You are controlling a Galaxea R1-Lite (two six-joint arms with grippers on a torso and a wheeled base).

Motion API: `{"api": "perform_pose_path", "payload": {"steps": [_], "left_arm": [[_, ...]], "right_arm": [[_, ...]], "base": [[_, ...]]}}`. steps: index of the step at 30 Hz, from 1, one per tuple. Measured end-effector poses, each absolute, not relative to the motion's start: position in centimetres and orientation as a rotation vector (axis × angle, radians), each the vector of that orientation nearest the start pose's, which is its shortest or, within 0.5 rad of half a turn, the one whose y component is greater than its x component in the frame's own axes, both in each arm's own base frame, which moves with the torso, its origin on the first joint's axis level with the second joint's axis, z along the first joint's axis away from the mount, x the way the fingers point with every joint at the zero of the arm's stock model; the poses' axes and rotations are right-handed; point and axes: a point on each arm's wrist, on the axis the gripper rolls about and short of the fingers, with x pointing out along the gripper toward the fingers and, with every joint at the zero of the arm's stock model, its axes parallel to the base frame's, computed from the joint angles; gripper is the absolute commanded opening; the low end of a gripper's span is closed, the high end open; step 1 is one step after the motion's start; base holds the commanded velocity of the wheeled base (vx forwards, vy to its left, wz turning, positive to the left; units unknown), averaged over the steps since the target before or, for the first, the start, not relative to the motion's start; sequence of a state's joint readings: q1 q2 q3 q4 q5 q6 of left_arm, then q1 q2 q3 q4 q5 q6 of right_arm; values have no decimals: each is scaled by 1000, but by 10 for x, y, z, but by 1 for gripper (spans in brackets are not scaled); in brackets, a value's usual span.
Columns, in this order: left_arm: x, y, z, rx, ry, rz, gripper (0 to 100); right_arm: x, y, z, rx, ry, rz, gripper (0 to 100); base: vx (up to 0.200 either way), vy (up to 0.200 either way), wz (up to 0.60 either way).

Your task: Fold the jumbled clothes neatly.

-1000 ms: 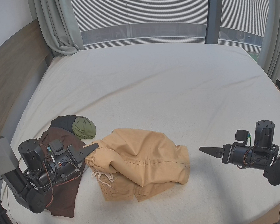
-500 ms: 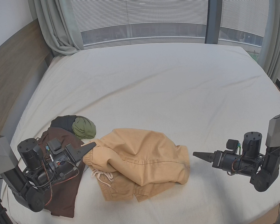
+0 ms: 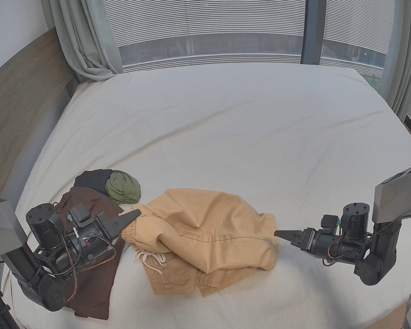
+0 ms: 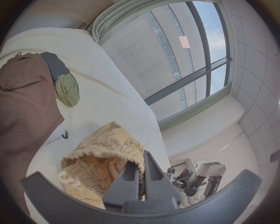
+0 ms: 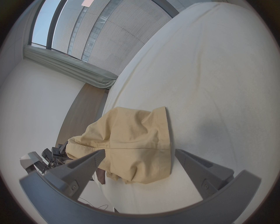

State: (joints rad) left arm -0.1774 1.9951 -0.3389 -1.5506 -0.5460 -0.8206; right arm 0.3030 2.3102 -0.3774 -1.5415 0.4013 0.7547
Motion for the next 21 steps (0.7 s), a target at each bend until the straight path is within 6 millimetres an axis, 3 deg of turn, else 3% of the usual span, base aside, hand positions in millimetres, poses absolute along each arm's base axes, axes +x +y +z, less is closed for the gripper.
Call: {"api": "perform_pose_path", "payload": {"steps": [21], "left_arm": [[278,-59,83,-803,385,-630,0]], "right_arm": [[314,123,-46,800,683,487,100]], "base": [[0,0,0]]}}
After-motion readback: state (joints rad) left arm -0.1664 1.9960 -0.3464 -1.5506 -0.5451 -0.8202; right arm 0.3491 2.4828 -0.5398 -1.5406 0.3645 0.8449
